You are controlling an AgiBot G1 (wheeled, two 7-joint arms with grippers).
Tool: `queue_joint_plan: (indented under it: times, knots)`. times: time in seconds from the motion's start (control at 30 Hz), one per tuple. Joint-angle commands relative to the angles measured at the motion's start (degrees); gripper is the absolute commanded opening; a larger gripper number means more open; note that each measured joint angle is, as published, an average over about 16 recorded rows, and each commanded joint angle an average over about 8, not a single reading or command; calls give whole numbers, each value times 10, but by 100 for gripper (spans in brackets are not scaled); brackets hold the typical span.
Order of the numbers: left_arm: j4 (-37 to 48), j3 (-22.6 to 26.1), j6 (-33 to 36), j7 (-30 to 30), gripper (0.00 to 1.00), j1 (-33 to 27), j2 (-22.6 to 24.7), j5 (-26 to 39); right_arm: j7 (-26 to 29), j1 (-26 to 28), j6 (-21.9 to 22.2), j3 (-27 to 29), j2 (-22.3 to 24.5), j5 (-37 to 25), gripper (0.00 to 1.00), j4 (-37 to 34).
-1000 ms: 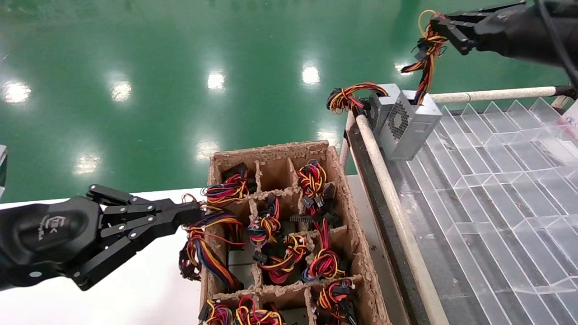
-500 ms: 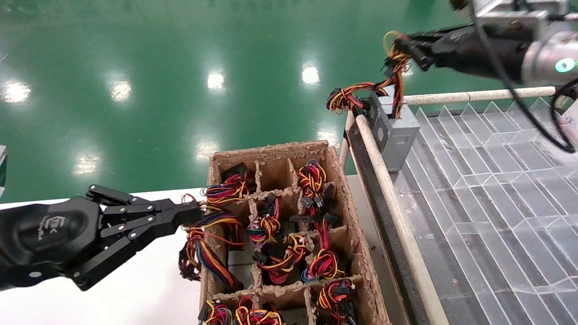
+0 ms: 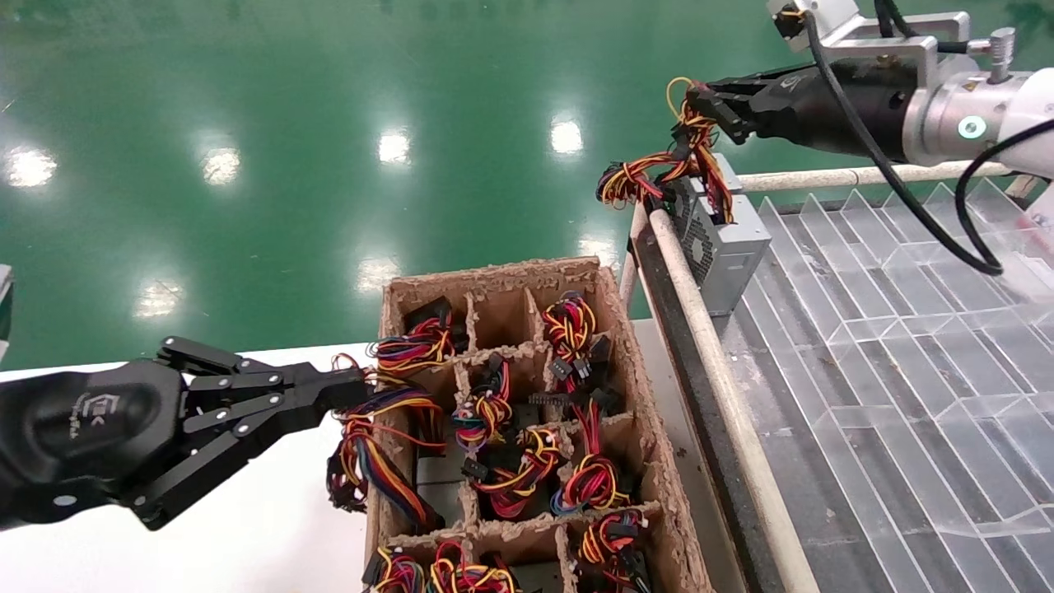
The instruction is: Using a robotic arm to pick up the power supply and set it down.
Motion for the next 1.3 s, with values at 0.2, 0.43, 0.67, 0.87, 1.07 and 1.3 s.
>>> queue_joint_plan:
  times: [0.2,0.43,0.67,0.87,1.07,1.3]
  knots:
    - [0,0,0,0,0,0,0,0,-8,9,-5,0,-10,3,100,-16]
    - [0,0,0,0,0,0,0,0,-9,14,-12,0,-11,5,100,-13]
    - [0,0,0,0,0,0,0,0,-21,9,-31,20,-1,45,100,7]
    - [0,0,0,0,0,0,0,0,-52,-11,-48,45,13,91,100,30]
    - [0,0,0,0,0,0,0,0,-61,-41,-75,54,29,122,100,54]
    - [0,0,0,0,0,0,0,0,-73,-89,-111,71,53,172,100,92]
